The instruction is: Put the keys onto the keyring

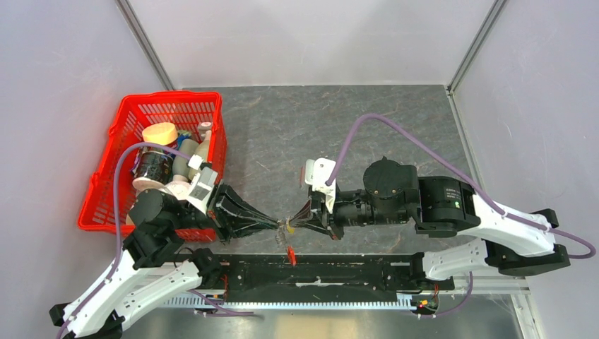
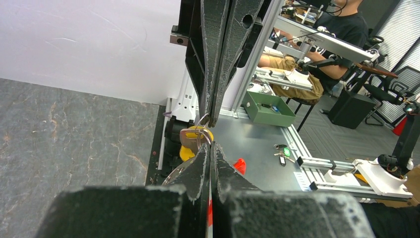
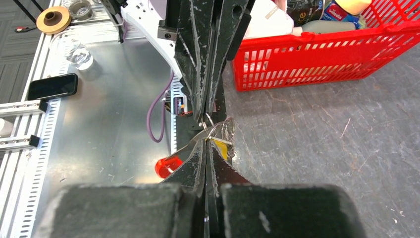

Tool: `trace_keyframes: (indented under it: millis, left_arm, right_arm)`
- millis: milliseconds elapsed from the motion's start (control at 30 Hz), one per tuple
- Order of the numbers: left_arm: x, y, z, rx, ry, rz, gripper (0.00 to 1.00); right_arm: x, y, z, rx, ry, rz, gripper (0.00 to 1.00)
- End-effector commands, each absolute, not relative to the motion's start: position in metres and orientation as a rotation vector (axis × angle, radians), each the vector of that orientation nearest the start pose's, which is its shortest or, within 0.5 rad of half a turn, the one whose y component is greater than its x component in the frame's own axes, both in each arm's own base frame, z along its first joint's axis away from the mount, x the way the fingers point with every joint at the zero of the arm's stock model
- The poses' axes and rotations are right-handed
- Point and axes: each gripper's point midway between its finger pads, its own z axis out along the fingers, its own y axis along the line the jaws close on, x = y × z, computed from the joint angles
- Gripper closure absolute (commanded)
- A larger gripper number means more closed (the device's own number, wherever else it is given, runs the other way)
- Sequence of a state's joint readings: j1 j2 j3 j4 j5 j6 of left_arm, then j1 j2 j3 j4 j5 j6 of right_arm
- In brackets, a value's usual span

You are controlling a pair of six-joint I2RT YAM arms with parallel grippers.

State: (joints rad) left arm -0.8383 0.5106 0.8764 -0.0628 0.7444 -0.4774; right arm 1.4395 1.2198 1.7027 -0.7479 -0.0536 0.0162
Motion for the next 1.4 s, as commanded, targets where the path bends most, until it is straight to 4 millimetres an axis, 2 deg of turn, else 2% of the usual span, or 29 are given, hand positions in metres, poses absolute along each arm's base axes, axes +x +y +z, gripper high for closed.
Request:
trace_keyframes:
  millis: [0,333,700,1367]
  left_arm:
    - [0.023,-0.229,0.417,0.955,1.154,-1.571,0.98]
    - [0.026,-0.229,0.416,0.946,1.156,-1.560,0.98]
    - [0.025,-0.231,0.423,0.951,1.124,-1.579,0.98]
    - [0.019,-0.229,0.423,0.972,1.101,-1.591,0.98]
  right_arm:
    - [0.027,0.336,0.451,-1.261,1.388,1.145,1.00]
    - [0.024,0.329,0.448,-1.259,1.377,1.159,1.00]
    - [0.026,0.343,0.433,-1.286,1.412,1.142,1.00]
    - [0.028,0.346,0.441,-1.258,1.395,1.162,1.00]
